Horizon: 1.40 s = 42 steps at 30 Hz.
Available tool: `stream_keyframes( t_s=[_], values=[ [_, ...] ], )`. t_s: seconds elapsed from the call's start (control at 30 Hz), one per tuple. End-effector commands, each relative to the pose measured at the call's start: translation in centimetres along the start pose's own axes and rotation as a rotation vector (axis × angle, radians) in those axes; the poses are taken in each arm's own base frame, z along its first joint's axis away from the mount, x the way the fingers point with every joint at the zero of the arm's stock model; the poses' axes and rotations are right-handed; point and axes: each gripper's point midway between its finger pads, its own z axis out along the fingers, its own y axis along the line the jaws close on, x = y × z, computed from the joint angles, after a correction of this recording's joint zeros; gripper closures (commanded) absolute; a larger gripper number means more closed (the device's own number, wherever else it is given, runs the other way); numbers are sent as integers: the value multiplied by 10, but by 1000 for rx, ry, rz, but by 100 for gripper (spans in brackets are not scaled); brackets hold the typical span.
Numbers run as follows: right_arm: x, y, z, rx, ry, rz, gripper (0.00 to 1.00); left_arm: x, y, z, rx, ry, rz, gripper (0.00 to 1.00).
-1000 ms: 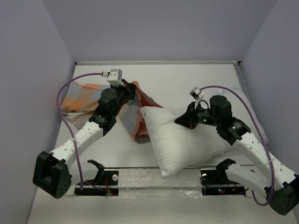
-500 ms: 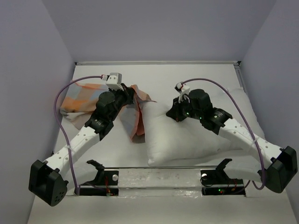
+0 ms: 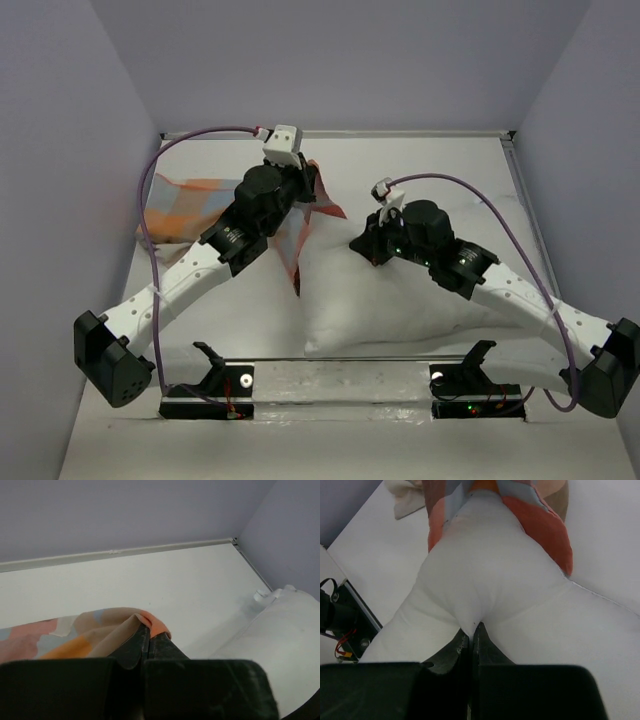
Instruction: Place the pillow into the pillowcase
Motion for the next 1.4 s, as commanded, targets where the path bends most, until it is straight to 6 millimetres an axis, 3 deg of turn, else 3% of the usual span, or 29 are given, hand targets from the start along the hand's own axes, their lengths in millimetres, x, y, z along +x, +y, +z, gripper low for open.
stream_keyframes(
  t_s=[0.0,0.03,0.17,0.27,0.3,0.5,0.6,0.63,0.67,0.7,0.73,0.77,0.83,0.87,0.9,0.93,0.97,1.0,1.07,1.13,1.17,1.27,1.37],
  values=[
    [-15,41,2,-132,-39,-18,100,-28,-1,-6,-5,-65,-7,100],
    [-10,42,7,-130,-13,-31,100,-24,1,-6,-11,-53,0,100],
    [-21,55,5,-160,-31,-69,100,-13,11,-8,-49,-35,18,100],
    [-40,39,12,-51,-87,-85,100,-5,0,-10,19,1,16,100],
    [-55,26,14,35,-135,-93,100,0,-3,-11,35,13,11,100],
    [-133,1,5,244,-398,-83,100,24,-23,-18,133,96,6,100],
    [-150,-22,-2,384,-502,-65,100,37,-37,-21,171,140,18,100],
    [-149,-33,-2,426,-505,-80,100,40,-40,-22,181,147,20,100],
    [-145,-51,0,470,-494,-78,100,42,-42,-22,186,150,19,96],
    [-141,-56,4,462,-483,-66,100,44,-43,-23,189,152,20,88],
    [-136,-63,7,458,-469,-55,100,45,-42,-23,185,150,22,66],
    [-128,-81,8,475,-452,-37,100,45,-35,-22,148,141,26,51],
    [-119,-81,15,401,-424,1,100,50,-19,-26,81,125,29,20],
    [-116,-84,17,391,-413,8,100,54,-8,-28,34,116,25,16],
    [-113,-88,18,388,-405,8,100,74,18,-33,-77,123,37,14],
    [-108,-83,23,354,-383,-4,100,60,32,-42,-138,49,-2,14],
    [-107,-85,23,344,-378,-6,100,85,49,-50,-186,71,4,14],
    [-105,-81,26,319,-369,-11,100,69,52,-54,-208,15,-32,14],
    [-105,-78,25,269,-368,-21,100,97,79,-70,-274,12,-78,17],
    [-102,-73,25,225,-362,-32,100,97,93,-71,-292,-17,-128,21],
    [-105,-70,20,196,-372,-40,100,112,93,-66,-269,28,-125,21],
    [-103,-75,12,184,-376,-40,100,125,97,-50,-235,75,-128,23],
    [-103,-84,4,177,-378,-32,100,143,83,-23,-144,163,-82,24]
  ],
)
